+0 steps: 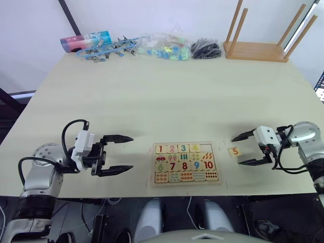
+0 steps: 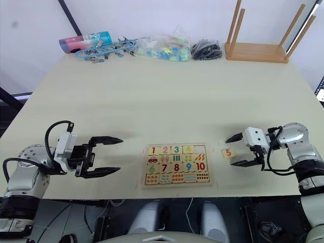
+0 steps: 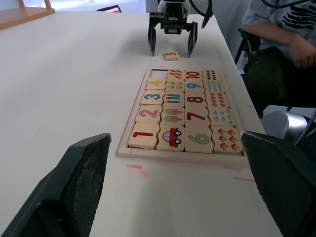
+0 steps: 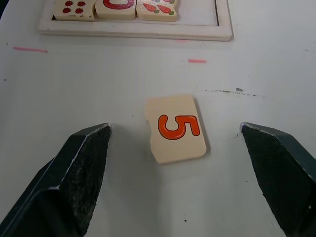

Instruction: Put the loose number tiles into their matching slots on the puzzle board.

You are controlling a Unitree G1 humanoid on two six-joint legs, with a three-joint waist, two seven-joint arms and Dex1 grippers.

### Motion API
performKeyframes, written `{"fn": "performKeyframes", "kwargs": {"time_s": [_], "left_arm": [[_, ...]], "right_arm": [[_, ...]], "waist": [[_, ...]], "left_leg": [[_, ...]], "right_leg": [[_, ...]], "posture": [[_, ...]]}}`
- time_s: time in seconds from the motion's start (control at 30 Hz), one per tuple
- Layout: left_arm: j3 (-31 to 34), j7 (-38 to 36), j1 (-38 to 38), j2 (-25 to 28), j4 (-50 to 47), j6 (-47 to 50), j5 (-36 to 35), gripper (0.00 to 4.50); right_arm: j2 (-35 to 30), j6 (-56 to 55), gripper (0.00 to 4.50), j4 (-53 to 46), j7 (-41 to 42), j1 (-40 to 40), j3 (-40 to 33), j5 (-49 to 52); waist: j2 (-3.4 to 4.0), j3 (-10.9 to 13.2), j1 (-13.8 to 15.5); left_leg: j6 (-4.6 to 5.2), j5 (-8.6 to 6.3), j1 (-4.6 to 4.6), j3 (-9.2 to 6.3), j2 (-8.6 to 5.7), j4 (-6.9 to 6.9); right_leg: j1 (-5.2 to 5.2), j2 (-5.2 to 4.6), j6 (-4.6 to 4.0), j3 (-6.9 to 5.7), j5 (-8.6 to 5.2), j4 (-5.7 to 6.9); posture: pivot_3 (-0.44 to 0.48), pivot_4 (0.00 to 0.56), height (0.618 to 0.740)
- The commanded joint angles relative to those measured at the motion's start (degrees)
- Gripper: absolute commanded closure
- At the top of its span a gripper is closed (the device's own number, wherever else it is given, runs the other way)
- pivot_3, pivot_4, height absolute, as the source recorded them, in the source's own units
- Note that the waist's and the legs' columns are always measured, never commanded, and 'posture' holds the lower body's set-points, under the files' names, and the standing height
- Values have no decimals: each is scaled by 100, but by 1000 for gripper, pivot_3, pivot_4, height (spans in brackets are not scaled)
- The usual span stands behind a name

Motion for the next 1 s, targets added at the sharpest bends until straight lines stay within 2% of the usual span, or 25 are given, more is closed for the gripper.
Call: {"fn": "performKeyframes", "kwargs": {"time_s": [0.03, 0.07, 0.1, 0.9, 1.0], "left_arm": [[130, -165, -42, 68, -153, -17, -43, 0], [129, -164, -44, 67, -154, -17, -42, 0], [123, -159, -44, 64, -170, -11, -42, 0], [52, -171, -81, 50, -222, 37, -59, 0], [41, -171, -78, 46, -240, 40, -61, 0]], "right_arm": [[-61, -212, 1711, 222, 26, -104, 51, -68], [-58, -245, 2211, 274, 26, -125, 58, -77], [-62, -253, 2523, 314, 26, -140, 78, -93], [-39, 81, 2523, 103, 26, -187, 269, 106], [-51, 90, 3194, 129, 26, -192, 274, 125]], "waist": [[-1, 0, -8], [-1, 0, -14], [-1, 0, -16], [-1, 0, -94], [-1, 0, -111]], "left_leg": [[0, 0, 1, 2, 0, 2], [0, 0, 3, 4, 2, 5], [0, 0, 7, 8, 2, 7], [1, -1, 27, 48, 29, 6], [2, -1, 27, 49, 30, 6]], "right_leg": [[1, 0, -2, 2, 1, 0], [1, 0, -6, 3, 2, 1], [4, 0, -9, 6, 3, 2], [7, 0, -11, 39, 5, 4], [6, -1, -11, 39, 5, 4]], "posture": [[0, 150, 737], [0, 150, 737], [0, 150, 737], [0, 150, 737], [0, 150, 737]]}}
